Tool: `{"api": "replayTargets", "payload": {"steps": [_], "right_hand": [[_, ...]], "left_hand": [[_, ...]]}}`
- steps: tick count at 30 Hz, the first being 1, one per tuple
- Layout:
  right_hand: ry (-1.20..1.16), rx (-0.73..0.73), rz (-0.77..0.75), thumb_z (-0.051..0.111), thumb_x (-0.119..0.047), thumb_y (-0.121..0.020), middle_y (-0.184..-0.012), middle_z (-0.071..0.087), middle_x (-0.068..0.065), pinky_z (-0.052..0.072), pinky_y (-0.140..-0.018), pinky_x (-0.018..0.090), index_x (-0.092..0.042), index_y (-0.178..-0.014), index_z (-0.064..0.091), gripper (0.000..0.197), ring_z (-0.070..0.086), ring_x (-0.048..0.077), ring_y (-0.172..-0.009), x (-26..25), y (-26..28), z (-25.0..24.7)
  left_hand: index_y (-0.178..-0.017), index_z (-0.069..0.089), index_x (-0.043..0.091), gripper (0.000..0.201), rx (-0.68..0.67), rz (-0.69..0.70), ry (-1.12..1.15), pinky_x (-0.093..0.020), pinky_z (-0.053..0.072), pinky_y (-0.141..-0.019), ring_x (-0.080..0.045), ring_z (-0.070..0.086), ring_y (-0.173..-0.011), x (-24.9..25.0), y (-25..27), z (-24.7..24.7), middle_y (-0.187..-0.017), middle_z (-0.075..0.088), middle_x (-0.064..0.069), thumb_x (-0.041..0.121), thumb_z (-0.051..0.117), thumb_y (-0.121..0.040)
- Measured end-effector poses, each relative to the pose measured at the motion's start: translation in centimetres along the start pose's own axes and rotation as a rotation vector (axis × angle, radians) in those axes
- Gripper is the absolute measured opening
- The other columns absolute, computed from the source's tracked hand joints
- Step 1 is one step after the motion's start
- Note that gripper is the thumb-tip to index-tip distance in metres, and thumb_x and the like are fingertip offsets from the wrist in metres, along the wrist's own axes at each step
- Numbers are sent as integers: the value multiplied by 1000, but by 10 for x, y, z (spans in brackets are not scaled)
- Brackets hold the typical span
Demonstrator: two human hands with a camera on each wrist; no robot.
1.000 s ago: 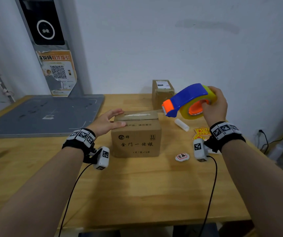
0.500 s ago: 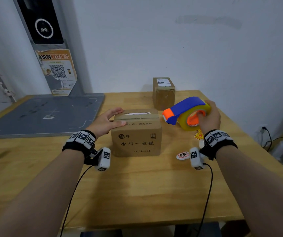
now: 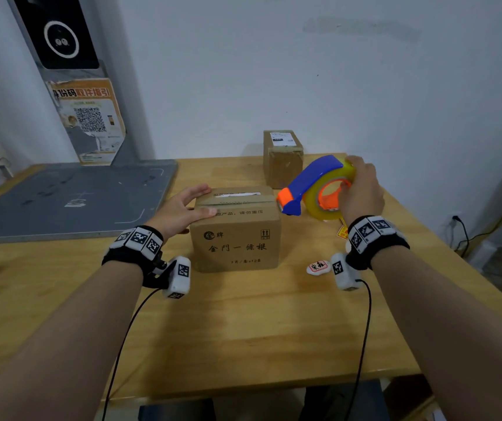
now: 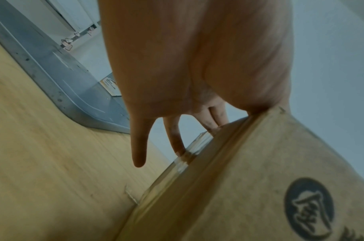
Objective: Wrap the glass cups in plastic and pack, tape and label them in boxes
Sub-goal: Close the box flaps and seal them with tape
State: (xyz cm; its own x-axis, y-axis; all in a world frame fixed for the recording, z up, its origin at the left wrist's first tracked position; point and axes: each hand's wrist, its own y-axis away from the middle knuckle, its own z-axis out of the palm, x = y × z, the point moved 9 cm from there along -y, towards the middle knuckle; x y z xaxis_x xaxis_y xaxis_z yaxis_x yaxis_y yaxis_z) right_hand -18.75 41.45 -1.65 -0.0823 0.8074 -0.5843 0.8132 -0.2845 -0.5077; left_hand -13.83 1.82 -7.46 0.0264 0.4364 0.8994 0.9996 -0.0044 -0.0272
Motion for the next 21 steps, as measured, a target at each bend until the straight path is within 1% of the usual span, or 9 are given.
{"api": "replayTargets", "payload": {"steps": [2, 5, 9, 12, 18, 19, 21], "right_hand": [[75, 11, -22, 46, 2, -95, -136, 50, 10, 45, -76, 46, -33, -141, 49, 58, 60, 45, -106, -8, -3, -6], [144, 18, -48, 45, 4, -92, -134, 49, 12, 40, -73, 44, -34, -141, 48, 62, 59, 45, -106, -19, -4, -11], [210, 1, -65, 46, 8, -89, -127, 49, 14, 37, -68, 42, -34, -140, 48, 66, 59, 44, -101, -31, -2, -9], [250, -18, -77, 47, 9, -89, -124, 49, 14, 37, -68, 40, -34, -139, 49, 66, 59, 44, -99, -40, -4, -9], [331, -61, -128, 47, 9, -89, -126, 47, 15, 37, -67, 41, -32, -140, 47, 65, 58, 43, -98, -59, -6, -12], [344, -70, -149, 48, 9, -89, -127, 47, 15, 38, -67, 41, -31, -141, 47, 66, 58, 43, -97, -64, -7, -13], [374, -92, -203, 49, 9, -90, -127, 47, 16, 39, -66, 42, -30, -145, 43, 69, 60, 44, -95, -73, -9, -16]], "left_hand": [[-137, 50, 59, 83, 1, 3, 3, -57, 56, -95, -15, 67, -117, 1, 1, 0, -144, 50, 34, 69, 83, -60], [-139, 50, 56, 87, 3, 3, -4, -55, 57, -94, -14, 67, -116, 4, 3, 1, -145, 50, 33, 69, 82, -59], [-140, 49, 57, 86, -10, -5, -42, -53, 59, -91, -15, 66, -115, 8, 4, 3, -147, 48, 31, 68, 80, -61], [-141, 49, 56, 85, -10, -13, -69, -52, 60, -90, -16, 64, -117, 10, 6, 2, -148, 47, 28, 68, 79, -63], [-141, 48, 56, 73, -10, -27, -107, -53, 60, -89, -18, 63, -117, 9, 4, -1, -149, 46, 28, 57, 81, -77], [-140, 49, 57, 69, -8, -36, -116, -53, 59, -90, -19, 63, -117, 9, 4, -1, -148, 47, 26, 55, 81, -79], [-135, 54, 57, 58, -12, -65, -158, -53, 58, -93, -21, 61, -117, 10, 4, 0, -146, 48, 17, 52, 79, -83]]}}
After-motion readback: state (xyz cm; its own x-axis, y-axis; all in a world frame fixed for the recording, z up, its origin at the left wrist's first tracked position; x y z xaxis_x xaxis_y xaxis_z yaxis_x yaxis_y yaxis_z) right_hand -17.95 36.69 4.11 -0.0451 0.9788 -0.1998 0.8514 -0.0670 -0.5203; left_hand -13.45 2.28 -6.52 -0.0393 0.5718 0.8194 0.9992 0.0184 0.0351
